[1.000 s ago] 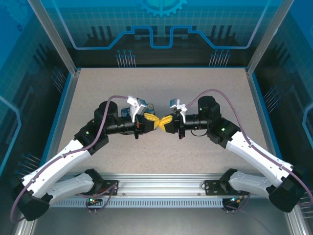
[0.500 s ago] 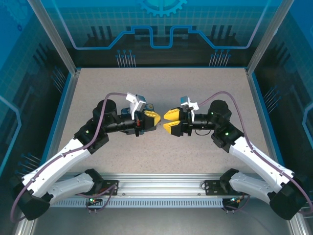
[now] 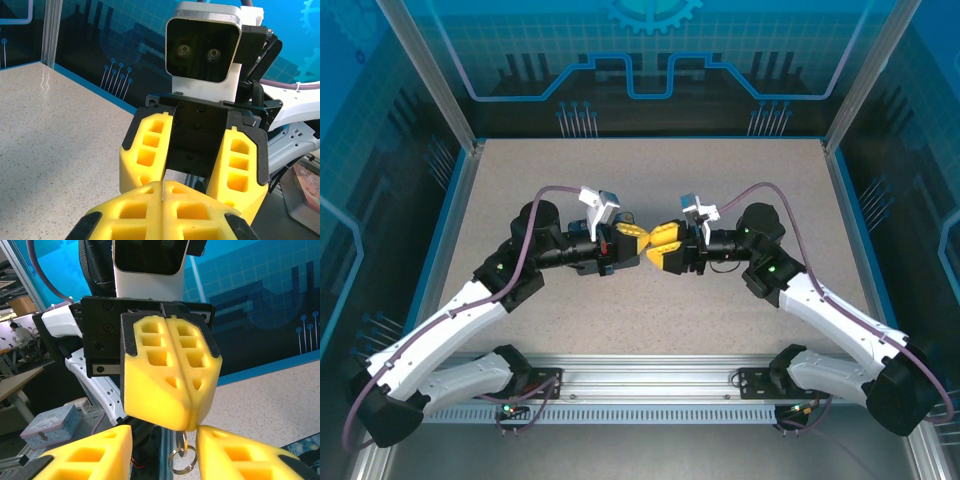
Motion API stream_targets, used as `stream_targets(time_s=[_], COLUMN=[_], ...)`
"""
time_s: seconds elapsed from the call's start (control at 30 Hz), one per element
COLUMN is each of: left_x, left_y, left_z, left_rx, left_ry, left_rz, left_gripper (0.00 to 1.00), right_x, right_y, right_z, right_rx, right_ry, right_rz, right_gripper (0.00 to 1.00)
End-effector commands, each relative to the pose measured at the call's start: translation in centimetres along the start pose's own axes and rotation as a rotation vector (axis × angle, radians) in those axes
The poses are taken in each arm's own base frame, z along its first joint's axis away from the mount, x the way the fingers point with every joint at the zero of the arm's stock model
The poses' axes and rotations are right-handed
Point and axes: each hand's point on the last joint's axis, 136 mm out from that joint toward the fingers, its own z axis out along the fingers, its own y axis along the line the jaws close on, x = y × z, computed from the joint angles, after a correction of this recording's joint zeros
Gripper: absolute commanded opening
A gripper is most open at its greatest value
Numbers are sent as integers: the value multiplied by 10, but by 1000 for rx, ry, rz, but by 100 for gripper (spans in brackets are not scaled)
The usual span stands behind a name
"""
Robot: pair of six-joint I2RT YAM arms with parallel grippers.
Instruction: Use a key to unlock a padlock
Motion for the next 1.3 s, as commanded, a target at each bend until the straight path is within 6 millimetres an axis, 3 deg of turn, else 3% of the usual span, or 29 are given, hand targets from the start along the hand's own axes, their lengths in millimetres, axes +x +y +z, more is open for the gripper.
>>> stream_targets(time_s=[0.0, 0.37, 0.67, 1.0, 1.1, 1.2, 1.27], left_x=[-19, -20, -21, -18, -18, -18, -21], left_y=[-6, -3, -1, 1, 2, 5, 6], left_z=[-3, -4, -4, -5, -6, -9, -12], left_rx=[5, -12, -20, -28, -38, -62, -80], left_ry=[-51, -62, -67, -65, -68, -73, -87], left_rz=[24, 24, 25, 25, 30, 31, 33], left_gripper=[0, 0, 0, 0, 0, 22, 44], right_x=[-6, 2, 5, 0, 2, 7, 13], right_y=[13, 10, 10, 11, 10, 3, -6], right_z=[4, 6, 7, 4, 2, 1, 0], right_rx=[-50, -40, -43, -17, 1, 44, 85], right_ry=[-6, 20, 28, 9, 12, 33, 55], right_rz=[-32, -8, -1, -24, -26, -16, -2], right_gripper=[33, 17, 19, 0, 0, 0, 0])
